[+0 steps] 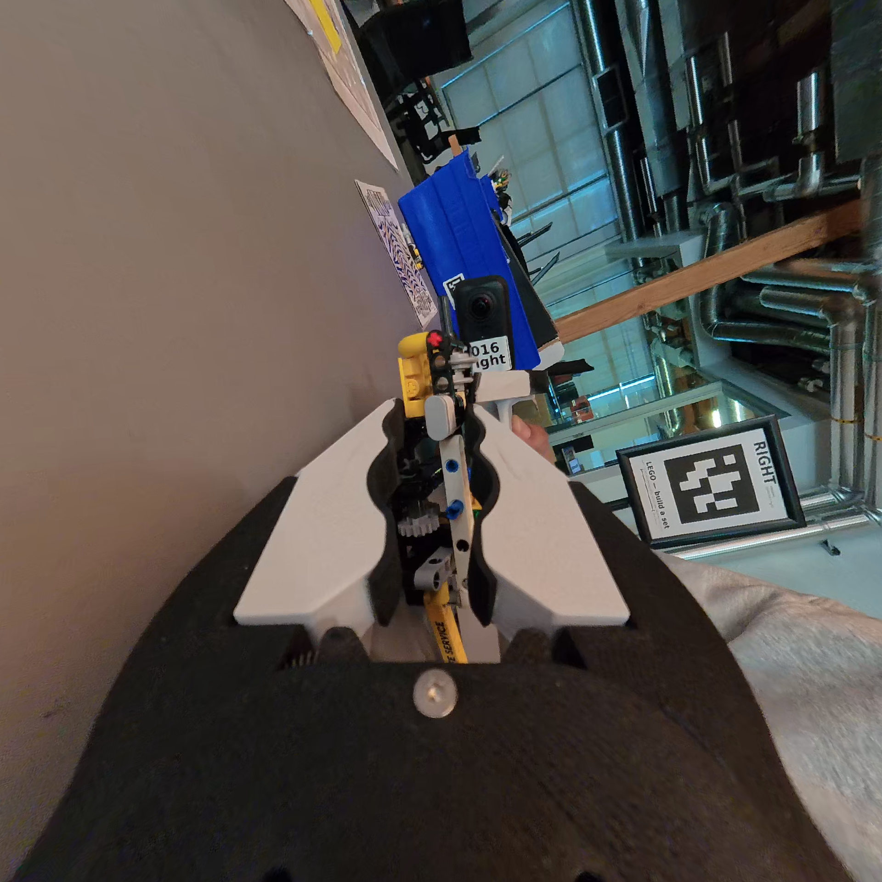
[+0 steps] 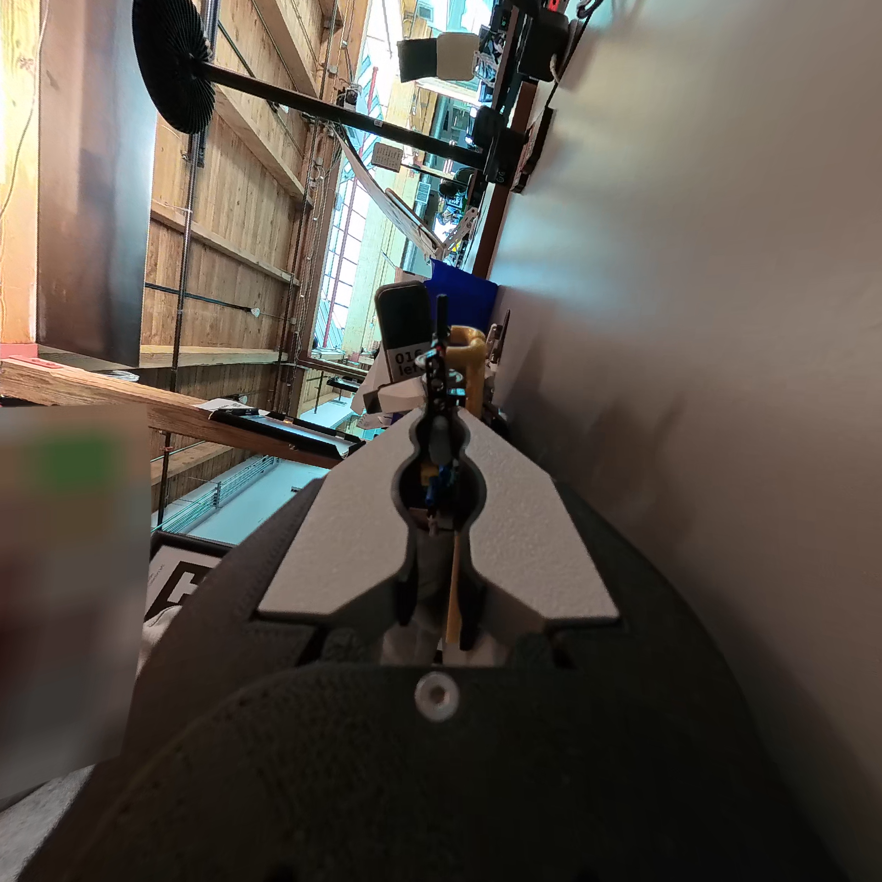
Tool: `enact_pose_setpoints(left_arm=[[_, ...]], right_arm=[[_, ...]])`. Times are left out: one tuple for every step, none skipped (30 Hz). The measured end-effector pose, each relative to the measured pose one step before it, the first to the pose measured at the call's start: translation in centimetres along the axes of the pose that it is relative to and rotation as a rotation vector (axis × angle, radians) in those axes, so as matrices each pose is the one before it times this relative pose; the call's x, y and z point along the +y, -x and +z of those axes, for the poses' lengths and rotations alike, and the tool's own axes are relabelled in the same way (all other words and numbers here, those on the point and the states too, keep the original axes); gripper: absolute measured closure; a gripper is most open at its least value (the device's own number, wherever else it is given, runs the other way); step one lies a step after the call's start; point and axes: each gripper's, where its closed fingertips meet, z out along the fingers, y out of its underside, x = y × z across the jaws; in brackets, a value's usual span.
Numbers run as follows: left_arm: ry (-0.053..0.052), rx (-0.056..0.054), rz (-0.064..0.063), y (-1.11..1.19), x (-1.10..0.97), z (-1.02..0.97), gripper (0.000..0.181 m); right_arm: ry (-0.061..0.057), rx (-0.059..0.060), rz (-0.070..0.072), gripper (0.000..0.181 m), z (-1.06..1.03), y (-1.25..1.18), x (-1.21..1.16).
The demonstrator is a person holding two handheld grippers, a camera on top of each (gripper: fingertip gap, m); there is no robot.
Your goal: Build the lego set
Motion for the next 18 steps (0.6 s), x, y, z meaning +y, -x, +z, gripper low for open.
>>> enact_pose_setpoints(left_arm=[[0.0031, -0.0028, 0.0044, -0.002, 0.044, 0.032, 0.158], [0.0005, -0.0020, 0.0009, 0.023, 0.004, 0.010, 0.158], [-0.0008, -0.0024, 0.0002, 0.033, -0.006, -0.002, 0.158], [0.0006, -0.0007, 0.0010, 0.010, 0.002, -0.019, 0.158], [0.0018, 0.0004, 0.0031, -0.010, 0.013, -0.016, 0.158], [0.0016, 0.0000, 0.0039, -0.011, 0.011, -0.023, 0.158], [0.0028, -0.0009, 0.0059, -0.017, 0.022, -0.014, 0.158], [0.0036, -0.0023, 0.0075, 0.006, 0.028, -0.021, 0.158], [0.0030, -0.0036, 0.0078, 0.011, 0.023, 0.002, 0.158], [0.0026, -0.0044, 0.0080, 0.019, 0.029, -0.013, 0.158], [0.0046, -0.0051, 0.0097, 0.025, 0.054, 0.014, 0.158], [0.0045, -0.0054, 0.0122, 0.014, 0.050, 0.008, 0.158], [0.0045, -0.0054, 0.0109, 0.009, 0.037, 0.023, 0.158], [0.0029, -0.0041, 0.0100, -0.009, 0.028, 0.005, 0.158], [0.0030, -0.0036, 0.0116, -0.015, 0.023, 0.017, 0.158], [0.0050, -0.0049, 0.0114, -0.003, 0.055, 0.008, 0.157], [0.0051, -0.0043, 0.0087, -0.002, 0.047, 0.005, 0.157], [0.0036, -0.0002, 0.0062, -0.044, 0.023, -0.021, 0.157]], right_arm=[[-0.0004, -0.0006, 0.0014, 0.176, -0.037, -0.008, -0.038], [0.0010, -0.0009, 0.0010, 0.176, 0.001, -0.001, 0.015], [0.0023, 0.0012, 0.0002, 0.176, 0.015, -0.028, 0.031], [0.0025, 0.0000, 0.0017, 0.175, 0.017, -0.013, 0.024], [0.0038, -0.0022, 0.0036, 0.176, 0.002, 0.000, 0.039], [0.0038, -0.0017, 0.0049, 0.176, 0.010, -0.009, 0.038], [0.0033, -0.0021, 0.0058, 0.176, 0.003, -0.021, 0.017], [0.0045, -0.0023, 0.0054, 0.176, 0.005, -0.003, 0.025], [0.0051, 0.0003, 0.0023, 0.176, 0.002, -0.027, 0.048], [0.0049, 0.0038, -0.0001, 0.176, -0.002, -0.042, 0.038], [0.0043, 0.0048, -0.0018, 0.176, -0.020, -0.057, 0.027], [0.0037, 0.0033, -0.0006, 0.176, -0.016, -0.036, 0.022], [0.0009, 0.0021, -0.0014, 0.176, -0.014, -0.014, -0.012], [-0.0009, 0.0007, -0.0006, 0.175, -0.020, -0.015, -0.022], [0.0000, -0.0001, 0.0023, 0.176, -0.015, -0.017, -0.020], [0.0033, 0.0002, 0.0022, 0.176, -0.016, -0.018, 0.002], [0.0025, -0.0003, 0.0000, 0.176, -0.005, -0.001, 0.018], [0.0026, -0.0019, -0.0020, 0.175, 0.006, 0.041, 0.030]])
